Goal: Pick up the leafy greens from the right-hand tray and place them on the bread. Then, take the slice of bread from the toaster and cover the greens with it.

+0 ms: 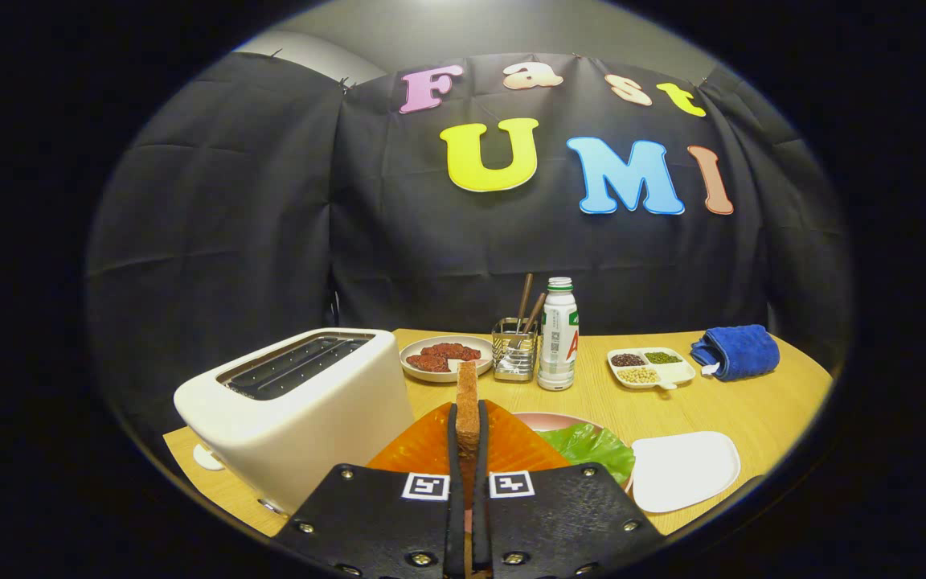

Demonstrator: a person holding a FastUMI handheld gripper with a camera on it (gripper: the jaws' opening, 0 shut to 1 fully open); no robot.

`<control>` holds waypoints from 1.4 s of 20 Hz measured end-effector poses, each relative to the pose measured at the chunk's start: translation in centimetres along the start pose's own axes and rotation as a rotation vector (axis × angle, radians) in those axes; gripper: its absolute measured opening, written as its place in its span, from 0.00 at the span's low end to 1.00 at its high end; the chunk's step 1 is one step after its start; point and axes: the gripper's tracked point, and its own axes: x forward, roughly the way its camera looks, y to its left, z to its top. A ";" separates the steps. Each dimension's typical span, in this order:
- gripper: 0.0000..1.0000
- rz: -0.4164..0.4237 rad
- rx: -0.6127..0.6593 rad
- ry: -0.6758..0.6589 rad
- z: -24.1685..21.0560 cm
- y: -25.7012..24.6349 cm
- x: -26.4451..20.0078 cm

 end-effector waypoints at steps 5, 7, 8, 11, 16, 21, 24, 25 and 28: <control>0.04 -0.062 -0.013 0.020 -0.6 -3.2 0.6; 0.05 -0.070 -0.044 0.030 -1.1 -3.5 0.9; 0.05 -0.069 -0.058 0.033 -1.3 -3.7 0.9; 0.11 -0.086 -0.158 0.028 -1.2 -4.3 1.0; 0.25 -0.130 -0.207 0.030 -1.4 -5.9 1.1; 0.30 -0.171 -0.232 0.030 -1.2 -8.5 0.8; 0.54 -0.175 -0.239 0.014 -0.6 -9.1 0.4; 0.54 -0.167 -0.230 0.012 -0.5 -9.2 0.1; 0.54 -0.181 -0.213 -0.016 0.7 -10.7 -1.0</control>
